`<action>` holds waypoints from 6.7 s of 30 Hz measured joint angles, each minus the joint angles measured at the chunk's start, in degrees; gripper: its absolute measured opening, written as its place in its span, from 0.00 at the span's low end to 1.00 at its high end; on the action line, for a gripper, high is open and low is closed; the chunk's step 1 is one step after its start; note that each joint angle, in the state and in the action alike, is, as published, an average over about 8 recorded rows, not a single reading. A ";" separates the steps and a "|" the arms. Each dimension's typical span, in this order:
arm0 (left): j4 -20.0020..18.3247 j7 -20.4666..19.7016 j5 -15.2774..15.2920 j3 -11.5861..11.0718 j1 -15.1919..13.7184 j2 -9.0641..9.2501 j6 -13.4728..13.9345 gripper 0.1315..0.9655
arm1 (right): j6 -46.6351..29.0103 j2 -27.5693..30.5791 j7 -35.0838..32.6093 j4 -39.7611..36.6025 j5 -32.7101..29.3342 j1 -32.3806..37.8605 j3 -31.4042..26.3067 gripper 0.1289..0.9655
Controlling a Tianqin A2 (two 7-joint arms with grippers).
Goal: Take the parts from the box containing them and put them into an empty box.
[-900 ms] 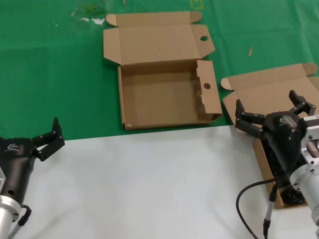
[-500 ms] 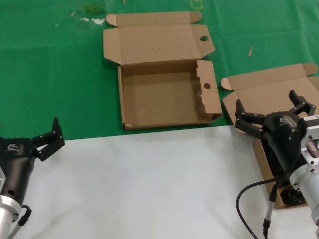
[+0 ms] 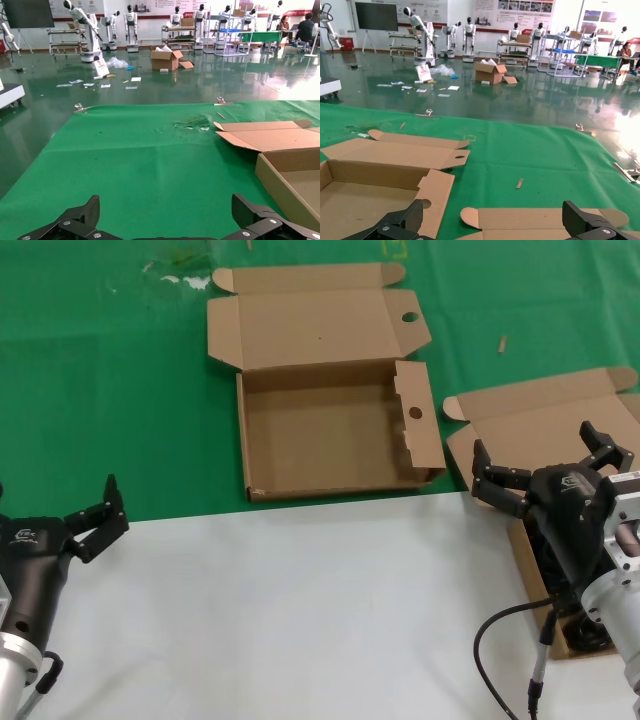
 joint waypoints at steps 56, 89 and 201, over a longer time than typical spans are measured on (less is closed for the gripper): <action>0.00 -0.03 0.00 0.00 0.00 0.00 0.00 0.02 | -20.37 54.35 3.47 2.76 -2.04 18.88 -30.24 1.00; 0.00 -0.02 0.02 0.00 0.00 0.00 0.00 0.01 | -64.22 42.68 -15.34 -7.28 -32.36 41.09 -27.90 0.91; 0.00 -0.02 0.02 0.00 0.00 0.00 0.00 0.01 | -56.07 -3.67 1.06 -40.82 -43.04 66.98 -36.26 0.27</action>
